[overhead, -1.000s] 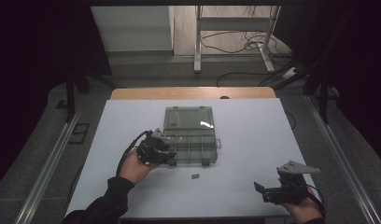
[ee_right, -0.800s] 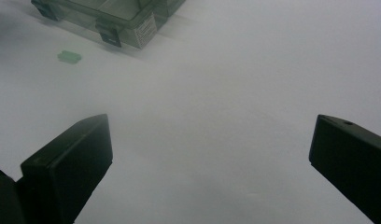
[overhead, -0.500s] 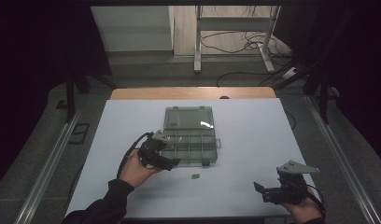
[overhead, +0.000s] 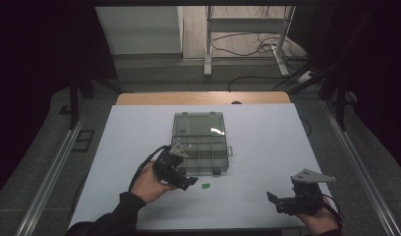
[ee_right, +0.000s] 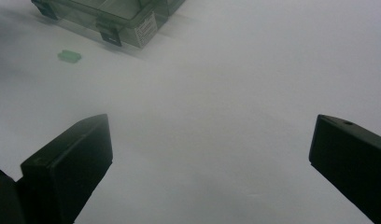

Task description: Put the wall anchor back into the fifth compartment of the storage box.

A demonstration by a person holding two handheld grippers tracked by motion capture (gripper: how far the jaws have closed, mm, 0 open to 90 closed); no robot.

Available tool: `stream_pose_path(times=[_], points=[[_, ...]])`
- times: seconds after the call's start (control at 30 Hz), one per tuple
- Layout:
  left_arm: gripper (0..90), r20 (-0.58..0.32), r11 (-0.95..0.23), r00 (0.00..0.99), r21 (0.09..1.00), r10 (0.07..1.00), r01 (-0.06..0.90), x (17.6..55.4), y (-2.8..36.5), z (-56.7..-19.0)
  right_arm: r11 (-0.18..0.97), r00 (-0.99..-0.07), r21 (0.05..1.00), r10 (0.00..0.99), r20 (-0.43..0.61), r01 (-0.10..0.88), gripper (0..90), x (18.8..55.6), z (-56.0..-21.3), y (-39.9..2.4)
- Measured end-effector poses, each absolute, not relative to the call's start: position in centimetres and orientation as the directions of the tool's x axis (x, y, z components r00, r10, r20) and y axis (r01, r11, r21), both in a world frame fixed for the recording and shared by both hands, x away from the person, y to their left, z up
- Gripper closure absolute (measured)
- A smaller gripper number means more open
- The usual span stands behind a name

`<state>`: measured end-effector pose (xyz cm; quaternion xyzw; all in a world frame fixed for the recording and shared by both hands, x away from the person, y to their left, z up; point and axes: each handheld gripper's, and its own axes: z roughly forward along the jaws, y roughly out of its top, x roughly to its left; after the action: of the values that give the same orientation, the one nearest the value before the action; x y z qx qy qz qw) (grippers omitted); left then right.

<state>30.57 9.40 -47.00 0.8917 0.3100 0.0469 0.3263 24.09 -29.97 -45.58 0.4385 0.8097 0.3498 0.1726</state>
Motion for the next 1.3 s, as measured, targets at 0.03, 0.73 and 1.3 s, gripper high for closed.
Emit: stream_pose_path(times=[0.03, 0.73, 1.3], points=[[8.4, -0.126, -0.594, 0.807, 0.614, 0.577, 0.521, 30.5, 9.3, -46.9, 0.371, -0.556, 0.718, 0.831, 0.027, 0.589, 0.0, 24.1, -45.6, -30.0], [62.7, -0.146, -0.647, 0.856, 0.594, 0.497, 0.477, 30.3, 6.5, -49.1, 0.379, -0.561, 0.713, 0.828, 0.024, 0.59, 0.0, 24.1, -45.6, -29.9], [75.1, -0.131, -0.661, 0.847, 0.569, 0.515, 0.489, 30.9, 4.8, -51.4, 0.387, -0.566, 0.709, 0.824, 0.021, 0.59, 0.1, 24.1, -45.6, -29.8]])
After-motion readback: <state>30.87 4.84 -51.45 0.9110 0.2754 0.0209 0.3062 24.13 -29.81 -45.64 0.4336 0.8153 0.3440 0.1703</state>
